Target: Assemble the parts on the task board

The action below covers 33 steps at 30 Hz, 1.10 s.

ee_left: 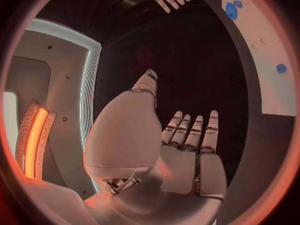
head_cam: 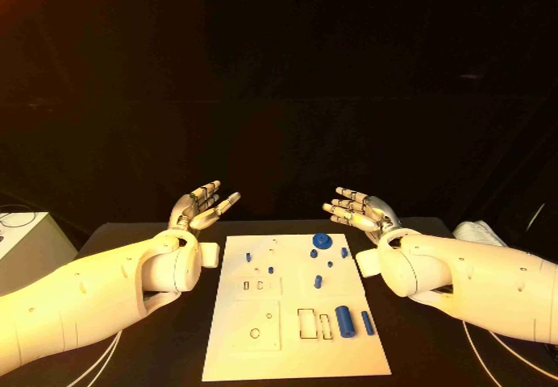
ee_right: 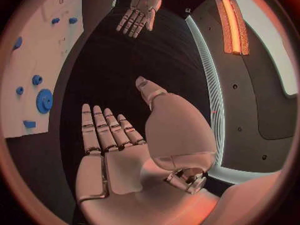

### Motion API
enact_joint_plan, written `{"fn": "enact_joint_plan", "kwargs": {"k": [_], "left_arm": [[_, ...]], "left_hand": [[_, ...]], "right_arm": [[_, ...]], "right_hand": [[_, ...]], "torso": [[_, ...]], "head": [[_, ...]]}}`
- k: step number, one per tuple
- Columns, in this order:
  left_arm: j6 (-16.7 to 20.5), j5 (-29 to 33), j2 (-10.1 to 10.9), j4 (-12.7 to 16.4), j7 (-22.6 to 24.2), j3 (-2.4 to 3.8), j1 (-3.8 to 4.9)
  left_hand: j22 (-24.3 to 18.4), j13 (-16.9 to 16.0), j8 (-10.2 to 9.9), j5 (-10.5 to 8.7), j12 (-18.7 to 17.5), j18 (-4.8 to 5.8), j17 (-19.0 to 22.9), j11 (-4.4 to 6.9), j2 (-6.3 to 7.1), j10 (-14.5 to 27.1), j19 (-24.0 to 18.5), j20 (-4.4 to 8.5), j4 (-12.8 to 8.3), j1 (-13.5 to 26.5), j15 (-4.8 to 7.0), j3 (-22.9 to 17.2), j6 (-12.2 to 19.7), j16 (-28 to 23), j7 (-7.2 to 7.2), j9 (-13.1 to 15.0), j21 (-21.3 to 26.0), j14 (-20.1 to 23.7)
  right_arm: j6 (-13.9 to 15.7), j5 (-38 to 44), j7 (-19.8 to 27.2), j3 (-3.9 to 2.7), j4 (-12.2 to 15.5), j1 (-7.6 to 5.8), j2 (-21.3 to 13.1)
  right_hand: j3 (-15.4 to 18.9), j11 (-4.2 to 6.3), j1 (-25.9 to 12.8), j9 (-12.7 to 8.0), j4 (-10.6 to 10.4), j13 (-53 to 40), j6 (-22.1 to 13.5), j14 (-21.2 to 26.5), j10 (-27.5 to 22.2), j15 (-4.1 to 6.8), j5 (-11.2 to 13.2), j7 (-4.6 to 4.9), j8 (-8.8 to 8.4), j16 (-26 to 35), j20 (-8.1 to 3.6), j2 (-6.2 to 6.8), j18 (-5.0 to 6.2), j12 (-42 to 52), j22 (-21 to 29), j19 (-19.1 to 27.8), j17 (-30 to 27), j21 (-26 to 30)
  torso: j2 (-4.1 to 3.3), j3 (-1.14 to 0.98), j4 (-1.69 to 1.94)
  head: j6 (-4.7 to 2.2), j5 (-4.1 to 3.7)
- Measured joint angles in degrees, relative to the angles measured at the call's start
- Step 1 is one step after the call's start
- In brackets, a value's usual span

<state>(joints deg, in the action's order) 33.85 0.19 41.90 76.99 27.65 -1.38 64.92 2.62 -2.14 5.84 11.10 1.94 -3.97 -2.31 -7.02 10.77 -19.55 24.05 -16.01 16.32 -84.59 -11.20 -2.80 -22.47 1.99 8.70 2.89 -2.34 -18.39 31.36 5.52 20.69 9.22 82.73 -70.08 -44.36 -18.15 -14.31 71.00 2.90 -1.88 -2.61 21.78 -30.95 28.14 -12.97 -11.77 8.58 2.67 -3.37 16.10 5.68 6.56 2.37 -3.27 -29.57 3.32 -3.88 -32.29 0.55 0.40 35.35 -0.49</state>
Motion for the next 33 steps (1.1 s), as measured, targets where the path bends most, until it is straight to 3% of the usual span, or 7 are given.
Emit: {"fn": "enact_joint_plan", "kwargs": {"k": [4, 6, 11, 15, 20, 26, 33], "left_arm": [[-1.42, -0.01, -0.05, -0.14, -0.17, -0.01, 0.06], [-2.29, -0.21, 1.18, 1.18, -0.31, -0.06, 0.28], [-3.95, -1.29, 4.26, 3.01, -0.57, 0.05, 0.87], [-4.95, -2.55, 5.29, 5.69, -0.99, 0.06, 1.16], [-5.86, -4.27, 7.02, 8.13, -1.40, 0.61, 1.78], [-6.54, -5.52, 9.02, 11.61, -2.17, 0.83, 2.27], [-7.41, -6.47, 11.17, 15.84, -3.10, 0.83, 2.35]], "left_hand": [[0.34, -0.25, 0.47, 0.01, 0.41, -0.42, -0.45, -0.70, -0.89, -2.87, 2.53, -0.24, 0.40, -1.17, -0.32, -0.40, -1.79, 0.77, 0.05, 0.27, -0.67, -3.11], [0.80, -0.51, 1.11, 0.01, 1.09, -1.74, -1.11, -1.49, -1.51, -6.91, 6.07, -0.33, 0.44, -1.79, -0.56, -0.83, -3.86, 1.82, 0.21, 0.62, -1.67, -7.42], [2.03, -1.28, 3.40, 0.01, 3.35, -4.03, -3.65, -3.13, -2.83, -19.24, 15.36, -0.23, 0.19, -3.10, 0.25, -2.31, -12.04, 5.64, 0.98, 1.90, -4.92, -19.99], [3.29, -1.66, 5.50, 0.01, 4.76, -4.89, -6.71, -3.26, -3.65, -28.12, 22.59, 0.80, -0.04, -4.10, 1.71, -3.82, -18.31, 9.01, 1.95, 2.97, -8.33, -28.72], [4.89, -1.71, 7.31, 0.01, 4.88, -5.32, -10.29, -2.58, -3.14, -35.09, 28.70, 2.52, -0.05, -5.25, 3.39, -6.36, -23.12, 11.98, 2.74, 3.82, -12.20, -35.29], [7.87, -1.81, 8.48, -0.01, 4.41, -5.78, -15.67, -1.58, -2.55, -40.96, 33.25, 4.70, 0.00, -5.41, 5.24, -9.73, -26.77, 16.33, 2.69, 4.73, -17.89, -40.75], [14.80, -2.10, 8.90, -0.25, 3.33, -5.77, -25.35, -0.55, -0.07, -45.21, 34.37, 5.93, -0.17, -4.01, 6.62, -14.46, -28.68, 26.74, 2.33, 6.27, -28.65, -42.35]], "right_arm": [[-3.15, 1.59, -1.79, 0.68, -0.68, -0.86, 0.05], [-3.97, 4.99, -2.51, 1.01, -1.70, -1.58, 0.07], [-3.80, 17.39, -3.64, 0.48, -4.34, -3.77, -0.47], [-3.82, 26.55, -5.16, 0.61, -4.88, -4.30, -0.46], [-4.35, 37.46, -8.18, 0.37, -5.16, -5.77, -0.79], [-6.59, 49.56, -12.95, 0.27, -4.52, -6.86, -1.23], [-10.21, 63.41, -19.18, 0.22, -3.39, -7.31, -1.39]], "right_hand": [[-0.65, 0.13, 2.28, 0.67, 0.64, -0.33, 4.59, -5.88, 5.48, 0.28, 0.23, 0.29, 1.11, -0.98, 0.19, 0.16, 0.18, 0.64, -0.44, -4.72, 0.63, -1.14], [-1.15, 0.53, 3.35, 1.26, 1.15, -0.57, 8.60, -9.75, 10.01, 0.80, 0.78, 0.57, 2.04, -1.71, 0.22, 0.45, 1.45, 1.22, -0.73, -8.07, 1.05, -2.08], [-2.18, 1.87, 5.32, 2.58, 2.41, -0.85, 18.25, -17.44, 18.99, 2.31, 1.26, 1.86, 4.22, -3.42, -0.21, 0.95, 2.35, 1.65, -1.26, -15.34, 1.85, -4.27], [-3.28, 2.98, 6.10, 3.30, 3.51, -0.93, 24.32, -23.57, 24.80, 3.89, 1.26, 2.89, 5.54, -5.16, -1.41, 1.59, 2.78, 1.93, -1.84, -21.21, 2.79, -6.47], [-4.97, 4.47, 6.65, 3.82, 4.16, -1.07, 29.39, -30.80, 30.82, 6.17, 1.26, 4.08, 6.45, -7.79, -3.69, 2.15, 3.19, 2.32, -3.43, -27.42, 5.10, -10.26], [-6.86, 6.59, 6.04, 4.30, 4.61, -1.19, 33.63, -39.95, 37.01, 9.25, 1.26, 2.77, 6.84, -12.78, -6.90, 3.57, 3.19, 2.31, -7.93, -33.64, 10.75, -18.16], [-9.91, 8.43, 4.87, 4.97, 4.48, -1.45, 36.19, -47.91, 41.17, 11.85, 1.26, 1.40, 6.84, -23.05, -9.55, 6.29, 3.19, 1.89, -18.27, -38.75, 22.06, -31.48]], "torso": [[-0.02, 0.02, 0.00], [-0.17, 0.02, 0.03], [-1.49, 0.15, 0.64], [-2.38, 0.19, 1.12], [-3.67, 0.24, 1.87], [-5.21, 0.37, 2.40], [-6.79, 0.65, 3.25]], "head": [[0.00, -0.01], [0.20, -0.09], [0.92, -0.59], [0.89, -1.31], [0.79, -2.14], [0.39, -2.91], [0.27, -4.08]]}}
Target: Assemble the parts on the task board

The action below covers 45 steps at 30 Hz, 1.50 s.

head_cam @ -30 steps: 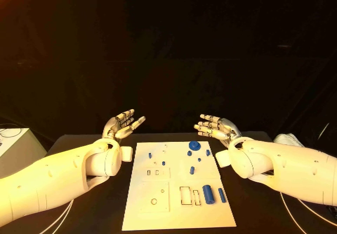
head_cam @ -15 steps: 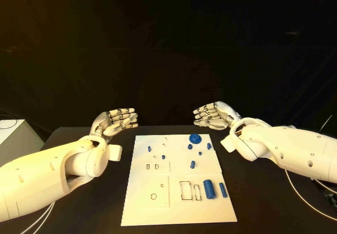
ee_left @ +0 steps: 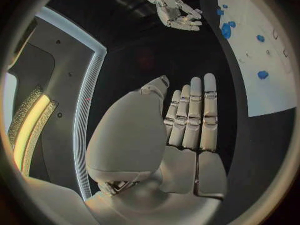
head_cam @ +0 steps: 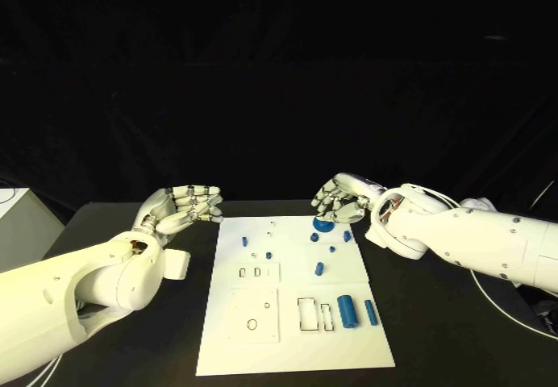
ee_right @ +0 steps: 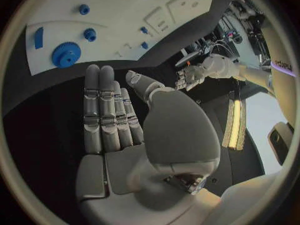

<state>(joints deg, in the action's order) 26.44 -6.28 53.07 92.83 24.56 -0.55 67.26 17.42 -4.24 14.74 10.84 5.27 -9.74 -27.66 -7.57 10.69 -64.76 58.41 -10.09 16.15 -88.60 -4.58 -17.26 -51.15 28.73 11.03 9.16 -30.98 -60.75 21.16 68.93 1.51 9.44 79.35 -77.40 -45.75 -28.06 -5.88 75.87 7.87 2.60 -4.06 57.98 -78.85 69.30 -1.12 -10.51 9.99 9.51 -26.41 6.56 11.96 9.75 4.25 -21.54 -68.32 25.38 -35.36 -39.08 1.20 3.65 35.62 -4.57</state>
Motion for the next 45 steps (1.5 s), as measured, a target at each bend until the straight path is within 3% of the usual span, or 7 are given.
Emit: {"fn": "enact_joint_plan", "kwargs": {"k": [2, 5, 7, 10, 14, 30, 45], "left_arm": [[-0.24, -0.22, 0.41, 1.05, -0.21, 0.01, 0.01], [-0.63, -0.54, 1.18, 2.74, -0.54, 0.02, 0.02], [-0.86, -0.74, 1.73, 3.74, -0.75, 0.02, 0.02], [-1.13, -0.97, 2.29, 4.89, -1.00, 0.03, 0.02], [-1.44, -1.19, 2.64, 5.92, -1.23, 0.03, 0.02], [-2.24, -1.49, 2.93, 6.85, -1.65, 0.05, 0.03], [-2.42, -1.55, 3.12, 6.87, -1.86, 0.06, 0.03]], "left_hand": [[2.27, -0.12, 0.00, 0.00, -0.29, 0.00, -2.62, 0.19, 0.43, -0.64, -0.60, 0.60, -0.04, 0.43, 0.11, -1.23, -0.07, 3.34, -0.07, 0.44, -3.39, -0.05], [5.17, -0.25, 0.00, 0.00, -0.29, 0.00, -5.58, 0.30, 0.99, -1.13, -1.10, 1.10, -0.13, 0.99, 0.50, -2.72, -0.28, 7.35, -0.28, 1.06, -7.59, 0.34], [10.29, -0.63, 0.38, -0.20, -0.62, 0.00, -10.12, 0.48, 2.37, -2.17, -2.87, 1.43, -0.48, 1.83, 1.20, -5.20, -0.59, 13.91, -0.20, 2.22, -14.99, 1.33], [11.97, -0.84, 0.38, -0.20, -0.63, 0.00, -11.39, 0.51, 2.43, -2.34, -3.37, 1.29, -0.66, 1.88, 1.20, -5.77, -0.68, 16.11, -0.28, 2.72, -17.46, 1.70], [12.86, -0.89, 0.38, -0.20, -0.63, 0.01, -11.89, 0.51, 2.60, -2.34, -3.57, 1.49, -0.71, 2.05, 1.30, -6.05, -0.68, 17.15, -0.28, 2.93, -18.56, 1.81], [13.91, -0.97, 0.59, -0.20, -0.63, 0.01, -12.30, 0.28, 2.98, -2.11, -4.17, 1.30, -0.66, 2.44, 1.21, -6.08, -0.67, 18.26, -0.28, 3.20, -20.19, 2.12], [14.16, -0.96, 0.59, -0.20, -0.63, 0.02, -12.44, 0.08, 3.28, -1.90, -4.38, 1.09, -0.50, 2.73, 0.99, -6.24, -0.46, 18.48, -0.08, 3.27, -20.55, 2.32]], "right_arm": [[-0.72, 3.26, -1.45, -0.01, 0.21, -0.05, -0.02], [-1.84, 7.87, -3.42, -0.01, 0.35, -0.06, -0.01], [-2.61, 10.38, -4.49, -0.01, 0.25, -0.08, 0.16], [-3.58, 13.15, -5.61, -0.01, -0.03, -0.08, 0.48], [-4.71, 15.73, -6.83, -0.01, -0.40, 0.07, 0.73], [-7.01, 20.37, -9.87, 0.01, -1.38, 0.43, 1.55], [-8.37, 21.40, -10.72, 0.04, -2.21, 0.85, 2.29]], "right_hand": [[-0.93, 0.28, -0.50, 0.27, -0.18, -0.06, 0.18, -1.56, 0.29, 0.32, 0.00, -0.18, 0.00, -4.19, -0.41, 0.61, 0.00, -0.19, -7.22, -2.31, 3.95, -6.66], [-1.87, 0.38, -1.00, 0.72, -0.64, -0.07, 0.39, -3.38, 0.38, 0.52, 0.00, -0.39, -0.35, -12.38, -0.80, 1.60, -2.00, -0.19, -18.92, -5.77, 11.28, -16.82], [-3.34, 0.36, -1.75, 1.81, -1.50, -0.07, 0.37, -4.83, -1.31, 0.51, 0.00, -0.38, -1.01, -31.70, -0.92, 3.20, -5.10, -0.19, -42.24, -12.43, 28.56, -36.02], [-3.45, 0.15, -1.74, 2.29, -1.69, -0.07, 0.34, -4.85, -2.11, 0.51, 0.00, -0.36, -1.01, -38.64, -0.58, 3.20, -5.40, -0.39, -49.47, -14.10, 34.02, -41.92], [-3.09, 0.08, -1.74, 2.68, -2.05, -0.07, 0.34, -4.83, -2.59, 0.51, 0.00, -0.36, -1.01, -42.12, -0.18, 3.20, -6.26, -0.40, -52.89, -14.90, 36.87, -44.39], [-2.45, 0.14, -1.74, 3.12, -2.69, -0.06, 0.75, -4.80, -3.10, 0.51, -0.26, -0.34, -1.01, -44.49, -0.09, 3.20, -6.26, -0.40, -53.41, -14.99, 38.74, -45.20], [-2.77, 0.46, -1.74, 3.68, -3.00, -0.11, 2.06, -4.79, -2.37, 0.51, -0.59, -0.82, -0.66, -45.59, 0.02, 3.20, -6.26, -0.40, -53.40, -15.12, 39.17, -45.89]], "torso": [[-0.35, 0.07, 0.21], [-0.90, 0.21, 0.63], [-1.22, 0.27, 0.85], [-1.75, 0.36, 1.01], [-2.34, 0.41, 1.13], [-3.67, 0.58, 1.67], [-4.43, 0.69, 2.07]], "head": [[-0.01, -0.30], [-0.01, -0.82], [-0.07, -1.10], [-0.19, -1.35], [-0.23, -1.52], [-0.08, -2.02], [-0.58, -1.84]]}}
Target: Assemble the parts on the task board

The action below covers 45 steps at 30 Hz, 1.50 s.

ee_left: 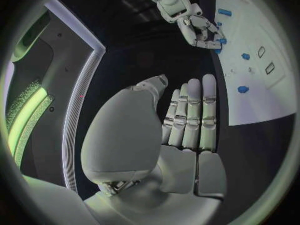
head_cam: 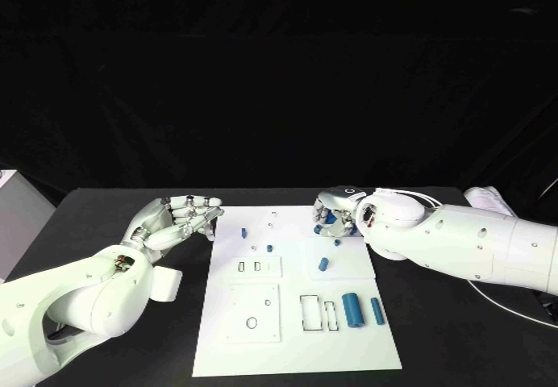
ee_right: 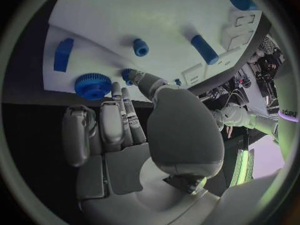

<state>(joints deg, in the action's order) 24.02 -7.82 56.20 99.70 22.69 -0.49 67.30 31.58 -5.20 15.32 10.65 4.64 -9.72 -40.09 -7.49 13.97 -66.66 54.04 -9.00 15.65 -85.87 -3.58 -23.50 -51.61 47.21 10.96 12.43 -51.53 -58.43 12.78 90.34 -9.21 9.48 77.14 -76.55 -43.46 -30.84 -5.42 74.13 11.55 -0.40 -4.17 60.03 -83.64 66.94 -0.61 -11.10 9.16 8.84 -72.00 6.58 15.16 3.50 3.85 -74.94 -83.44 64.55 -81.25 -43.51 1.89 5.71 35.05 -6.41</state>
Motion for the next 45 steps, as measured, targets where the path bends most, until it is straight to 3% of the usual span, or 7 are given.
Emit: {"fn": "enact_joint_plan", "kwargs": {"k": [11, 12, 16, 19, 25, 36, 45], "left_arm": [[-0.07, 0.00, 0.22, 0.12, -0.16, 0.05, 0.00], [-0.07, 0.00, 0.23, 0.12, -0.18, 0.05, 0.00], [-0.09, -0.01, 0.30, 0.13, -0.25, 0.08, 0.01], [-0.11, -0.01, 0.33, 0.13, -0.33, 0.09, 0.01], [-0.14, -0.01, 0.36, 0.09, -0.52, 0.10, 0.01], [-0.22, 0.00, 0.41, -0.03, -0.94, 0.11, 0.01], [-0.27, 0.00, 0.50, -0.38, -1.22, 0.11, 0.04]], "left_hand": [[0.21, 0.01, 0.00, 0.00, 0.00, 0.00, -0.07, 0.22, 0.00, 0.21, -0.21, 0.21, 0.00, 0.00, 0.00, 0.00, 0.21, 0.38, 0.21, 0.07, -0.40, 0.00], [0.22, 0.01, 0.00, 0.00, 0.00, 0.00, -0.07, 0.22, 0.00, 0.21, -0.21, 0.21, 0.00, 0.00, -0.01, 0.00, 0.21, 0.38, 0.21, 0.07, -0.40, 0.00], [0.31, 0.01, 0.00, 0.00, 0.00, 0.00, -0.07, 0.01, 0.00, 0.42, -0.21, 0.21, 0.00, 0.00, -0.01, 0.00, 0.21, 0.61, 0.21, 0.06, -0.40, -0.01], [0.36, 0.01, 0.00, 0.00, 0.00, 0.00, -0.07, 0.01, 0.00, 0.42, -0.34, 0.07, 0.00, 0.00, -0.01, 0.00, 0.21, 0.61, 0.20, 0.11, -0.40, -0.01], [0.52, 0.01, 0.00, 0.00, 0.00, 0.00, -0.11, 0.01, 0.00, 0.42, -0.42, -0.01, -0.18, 0.00, -0.01, -0.18, 0.41, 0.82, 0.41, 0.14, -0.68, -0.01], [0.80, -0.05, 0.00, 0.00, 0.00, 0.00, -0.11, 0.02, 0.00, 0.83, -0.41, -0.01, -0.47, 0.00, -0.02, -0.47, 0.61, 1.04, 0.21, 0.27, -1.13, 0.40], [0.94, -0.04, -0.01, 0.00, 0.00, 0.00, -0.11, 0.02, 0.00, 0.82, -0.82, 0.00, -0.63, -0.01, -0.02, -0.63, 0.81, 1.04, 0.41, 0.27, -1.52, 0.40]], "right_arm": [[-0.78, 0.19, -0.43, 0.01, -0.28, 0.12, 0.42], [-0.79, 0.20, -0.45, 0.00, -0.30, 0.12, 0.44], [-0.79, 0.24, -0.50, -0.05, -0.32, 0.12, 0.52], [-0.72, 0.25, -0.51, -0.08, -0.31, 0.11, 0.56], [-0.32, 0.25, -0.56, -0.07, -0.02, 0.12, 0.59], [2.97, -0.05, -1.87, -0.02, 1.61, 0.31, 0.40], [6.56, -0.50, -4.28, -0.55, 3.18, -0.16, 1.02]], "right_hand": [[-0.80, 0.43, -0.07, 0.72, -0.80, 0.00, 1.09, -0.20, 1.42, 0.21, -0.44, -0.67, 0.90, -0.69, -0.12, -0.70, 0.00, 0.00, 0.01, -0.27, 0.35, -0.66], [-1.14, 0.58, -0.11, 0.92, -1.13, 0.00, 1.54, -0.20, 1.99, 0.21, -0.44, -0.92, 1.24, -1.14, -0.32, -1.27, 0.01, 0.00, 0.01, -0.48, 0.54, -1.11], [-1.82, 1.11, 0.08, 1.35, -1.32, -0.11, 2.27, -0.40, 3.14, 0.42, -0.44, -1.45, 1.79, -1.67, -0.33, -1.48, -0.21, 0.00, 0.01, -0.48, 0.87, -1.81], [-3.26, 1.25, 0.15, 1.95, -1.34, -0.10, 2.44, -0.38, 3.88, 0.85, 1.86, -1.63, 2.22, -1.93, -0.79, -1.85, -0.88, 0.00, 0.01, -0.63, 0.87, -2.19], [-3.49, 1.45, 0.00, 2.37, -1.57, -0.14, 2.45, -0.38, 4.07, 0.85, 2.15, -1.65, 2.22, -2.23, -0.85, -2.29, -0.88, 0.00, 0.02, -0.57, 0.96, -2.48], [-4.51, 1.79, -0.32, 2.73, -1.95, -0.20, 3.46, -0.38, 5.58, 1.26, 1.99, -2.24, 3.37, -2.66, -0.85, -2.59, -0.87, 0.00, 0.03, -0.57, 0.95, -3.52], [-4.52, 2.06, -0.61, 2.73, -1.96, -0.20, 3.82, -0.38, 5.94, 1.26, 1.66, -2.19, 3.37, -2.66, -0.97, -2.86, -0.87, 0.00, 0.03, -0.44, 0.94, -3.75]], "torso": [[-0.43, 0.10, 0.03], [-0.44, 0.10, 0.04], [-0.53, 0.10, 0.14], [-0.59, 0.10, 0.18], [-0.70, 0.12, 0.23], [-0.87, 0.14, 0.27], [-0.93, 0.23, 0.31]], "head": [[-0.47, -0.14], [-0.51, -0.16], [-0.59, -0.20], [-0.59, -0.20], [-0.54, -0.22], [-0.83, -0.35], [-1.21, -0.56]]}}
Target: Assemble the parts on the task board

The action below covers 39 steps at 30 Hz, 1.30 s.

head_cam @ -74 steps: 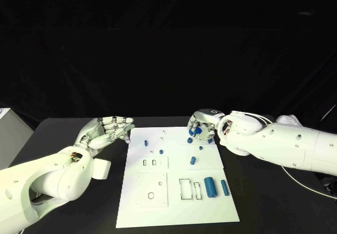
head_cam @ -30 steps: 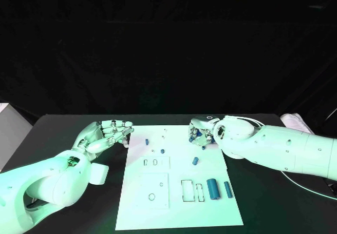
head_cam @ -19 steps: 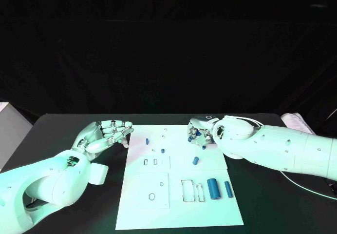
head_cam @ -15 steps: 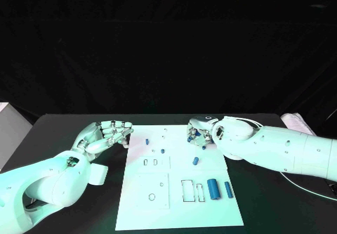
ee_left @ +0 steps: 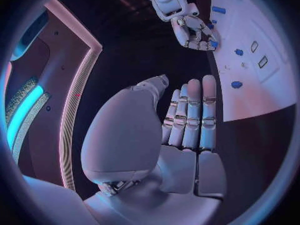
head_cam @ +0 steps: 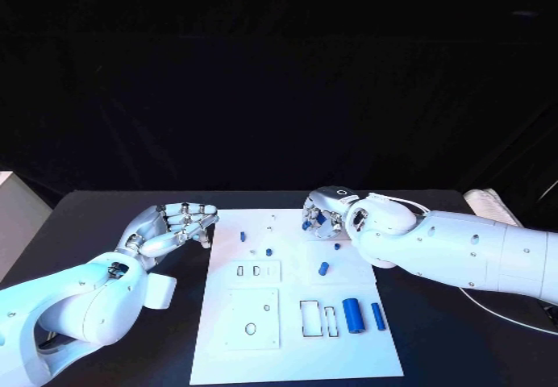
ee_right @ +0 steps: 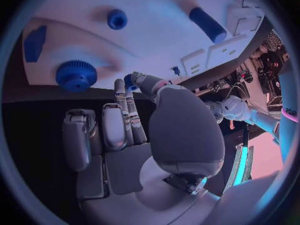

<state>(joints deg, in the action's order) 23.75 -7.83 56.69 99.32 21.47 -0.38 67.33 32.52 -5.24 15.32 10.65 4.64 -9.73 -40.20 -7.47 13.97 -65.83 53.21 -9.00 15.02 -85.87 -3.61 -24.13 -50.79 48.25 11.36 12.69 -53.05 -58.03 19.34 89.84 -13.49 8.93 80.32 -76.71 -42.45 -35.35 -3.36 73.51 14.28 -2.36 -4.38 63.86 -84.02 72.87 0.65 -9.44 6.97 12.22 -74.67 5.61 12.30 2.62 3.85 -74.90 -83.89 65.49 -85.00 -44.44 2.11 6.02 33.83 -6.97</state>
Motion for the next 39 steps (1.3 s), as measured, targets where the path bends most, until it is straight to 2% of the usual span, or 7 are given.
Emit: {"fn": "enact_joint_plan", "kwargs": {"k": [5, 15, 20, 25, 39], "left_arm": [[-0.03, 0.00, 0.06, -0.12, -0.13, 0.00, 0.03], [-0.09, 0.00, -0.10, -0.25, -0.32, 0.00, 0.18], [-0.15, 0.00, -0.28, -0.35, -0.41, 0.00, 0.22], [-0.24, 0.00, -0.33, -0.48, -0.51, 0.01, 0.26], [-0.42, 0.00, -0.55, -0.67, -0.72, 0.01, 0.37]], "left_hand": [[0.05, 0.00, 0.00, 0.00, 0.00, 0.00, 0.00, 0.00, 0.00, 0.00, 0.00, 0.00, -0.16, 0.00, 0.00, -0.16, 0.00, 0.00, 0.00, 0.06, 0.00, 0.00], [0.05, 0.01, 0.00, 0.00, 0.00, 0.00, 0.01, 0.00, 0.00, 0.00, 0.00, 0.00, -0.16, 0.00, 0.00, -0.16, 0.00, 0.23, 0.00, 0.06, 0.00, 0.00], [0.12, 0.01, 0.00, 0.00, 0.00, 0.00, 0.01, -0.21, 0.00, 0.20, 0.00, 0.00, -0.16, 0.00, 0.00, -0.16, 0.00, 0.23, 0.00, 0.06, 0.00, 0.00], [0.11, 0.01, 0.00, 0.00, 0.00, 0.00, 0.01, -0.21, 0.00, 0.20, 0.00, 0.00, -0.16, 0.00, 0.00, -0.16, 0.00, 0.23, 0.00, 0.05, 0.00, 0.00], [0.17, -0.03, 0.00, 0.00, 0.00, 0.00, 0.02, -0.21, 0.00, 0.20, 0.01, 0.00, -0.16, 0.00, 0.00, -0.16, 0.00, 0.23, 0.00, 0.10, 0.00, 0.00]], "right_arm": [[1.19, -0.05, -1.32, -0.10, -0.60, -0.17, 1.76], [3.25, -0.01, -4.20, -0.21, -4.58, -0.43, 6.34], [4.33, 0.22, -5.54, -0.22, -6.13, -0.45, 8.19], [4.88, 0.49, -6.37, -0.22, -6.97, -0.45, 9.41], [5.45, 0.92, -7.39, -0.23, -8.48, -0.23, 11.73]], "right_hand": [[0.00, 0.00, 0.00, 0.00, 0.00, 0.00, 0.01, 0.00, 0.00, 0.00, 0.00, -0.01, 0.00, -0.23, -0.29, 0.00, 0.00, 0.00, -0.05, -0.12, 0.00, 0.00], [-0.12, -0.01, 0.00, 0.00, -0.13, 0.01, 0.00, 0.00, -0.01, 0.00, 0.00, 0.00, 0.00, -0.23, -0.29, 0.01, 0.00, 0.00, -0.04, -0.12, -0.16, 0.00], [-0.16, -0.01, 0.00, 0.00, -0.17, 0.01, -0.04, 0.00, -0.01, 0.00, -0.33, 0.02, 0.00, -0.23, -0.28, 0.01, 0.00, 0.00, -0.04, -0.12, -0.26, 0.00], [-0.16, -0.20, -0.31, 0.00, -0.17, 0.02, -0.06, 0.00, 0.18, 0.00, -0.68, 0.04, 0.00, -0.23, -0.28, 0.32, 0.00, 0.00, -0.04, -0.12, -0.27, 0.01], [-0.16, -0.20, -0.62, 0.00, -0.16, 0.02, -0.11, 0.00, 0.18, -0.01, -0.90, 0.06, 0.65, -0.22, -0.28, 0.63, 0.00, 0.00, -0.03, -0.12, -0.32, 0.01]], "torso": [[-0.06, 0.07, 0.13], [-0.22, 0.11, 0.41], [-0.28, 0.08, 0.49], [-0.29, 0.08, 0.65], [-0.40, 0.15, 0.66]], "head": [[-0.17, -0.09], [-0.28, -0.10], [-0.23, 0.16], [-0.07, 0.34], [-0.12, 0.51]]}}
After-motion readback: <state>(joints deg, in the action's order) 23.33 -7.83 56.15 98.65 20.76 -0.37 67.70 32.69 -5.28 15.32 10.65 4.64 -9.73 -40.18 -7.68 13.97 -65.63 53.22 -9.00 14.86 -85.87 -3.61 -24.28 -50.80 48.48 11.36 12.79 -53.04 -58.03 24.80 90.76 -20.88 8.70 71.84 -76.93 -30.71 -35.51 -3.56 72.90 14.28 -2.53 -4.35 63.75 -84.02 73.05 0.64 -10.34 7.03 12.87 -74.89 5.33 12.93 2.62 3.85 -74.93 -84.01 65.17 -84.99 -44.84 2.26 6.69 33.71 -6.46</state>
